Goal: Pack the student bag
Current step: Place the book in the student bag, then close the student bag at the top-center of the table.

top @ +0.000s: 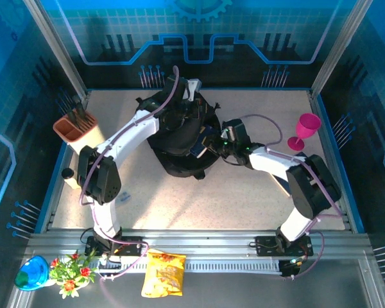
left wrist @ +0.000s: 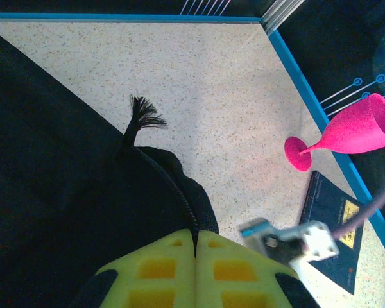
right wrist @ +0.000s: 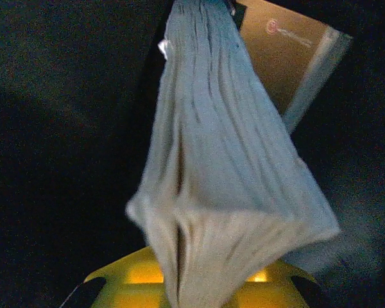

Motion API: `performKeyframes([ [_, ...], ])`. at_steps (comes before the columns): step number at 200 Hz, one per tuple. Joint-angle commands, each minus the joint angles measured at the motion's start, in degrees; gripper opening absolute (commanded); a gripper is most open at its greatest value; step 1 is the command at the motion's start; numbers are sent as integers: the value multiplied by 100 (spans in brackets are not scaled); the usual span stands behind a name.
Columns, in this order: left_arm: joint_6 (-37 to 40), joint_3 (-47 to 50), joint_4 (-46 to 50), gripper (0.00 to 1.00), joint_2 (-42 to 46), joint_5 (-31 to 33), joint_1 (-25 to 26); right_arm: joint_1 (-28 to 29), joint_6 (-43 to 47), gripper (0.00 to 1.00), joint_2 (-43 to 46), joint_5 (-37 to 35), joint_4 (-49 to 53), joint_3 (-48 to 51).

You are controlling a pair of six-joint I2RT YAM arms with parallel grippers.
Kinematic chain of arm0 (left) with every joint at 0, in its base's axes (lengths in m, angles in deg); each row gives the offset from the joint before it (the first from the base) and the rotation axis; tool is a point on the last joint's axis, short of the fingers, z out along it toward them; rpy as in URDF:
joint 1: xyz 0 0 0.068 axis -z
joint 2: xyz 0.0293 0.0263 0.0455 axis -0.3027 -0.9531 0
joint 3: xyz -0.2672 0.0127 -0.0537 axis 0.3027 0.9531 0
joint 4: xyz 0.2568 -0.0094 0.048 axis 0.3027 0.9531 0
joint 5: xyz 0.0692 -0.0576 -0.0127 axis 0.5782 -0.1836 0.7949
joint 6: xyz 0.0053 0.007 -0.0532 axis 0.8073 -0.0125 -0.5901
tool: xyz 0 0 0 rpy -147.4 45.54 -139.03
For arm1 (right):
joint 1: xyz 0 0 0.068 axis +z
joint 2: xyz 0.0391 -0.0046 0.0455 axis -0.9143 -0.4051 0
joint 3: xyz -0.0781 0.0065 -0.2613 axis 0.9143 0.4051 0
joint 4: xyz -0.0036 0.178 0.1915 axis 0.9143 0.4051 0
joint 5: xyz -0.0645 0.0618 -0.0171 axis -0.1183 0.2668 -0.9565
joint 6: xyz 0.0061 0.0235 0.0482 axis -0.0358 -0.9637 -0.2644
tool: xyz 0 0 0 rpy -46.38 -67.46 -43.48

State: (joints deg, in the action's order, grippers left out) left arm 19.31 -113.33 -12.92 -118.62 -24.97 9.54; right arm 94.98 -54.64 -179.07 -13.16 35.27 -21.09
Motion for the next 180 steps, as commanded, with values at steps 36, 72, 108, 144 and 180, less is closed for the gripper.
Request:
performKeyframes([
  [36,-20,-65,37,0,588,428,9,132,-451,6,-1191,-340,-107,-1044],
  [72,-82,53,64,1,715,449,-52,245,-434,8,-1903,-352,-195,-1691],
  [108,-179,172,-15,1,749,455,-138,276,-317,28,-1955,-134,-39,-1816],
  [144,-213,307,-91,1,705,407,-201,190,44,50,-774,-134,-393,-880],
  [180,-93,722,-135,8,765,152,-213,72,769,66,776,-711,200,78],
])
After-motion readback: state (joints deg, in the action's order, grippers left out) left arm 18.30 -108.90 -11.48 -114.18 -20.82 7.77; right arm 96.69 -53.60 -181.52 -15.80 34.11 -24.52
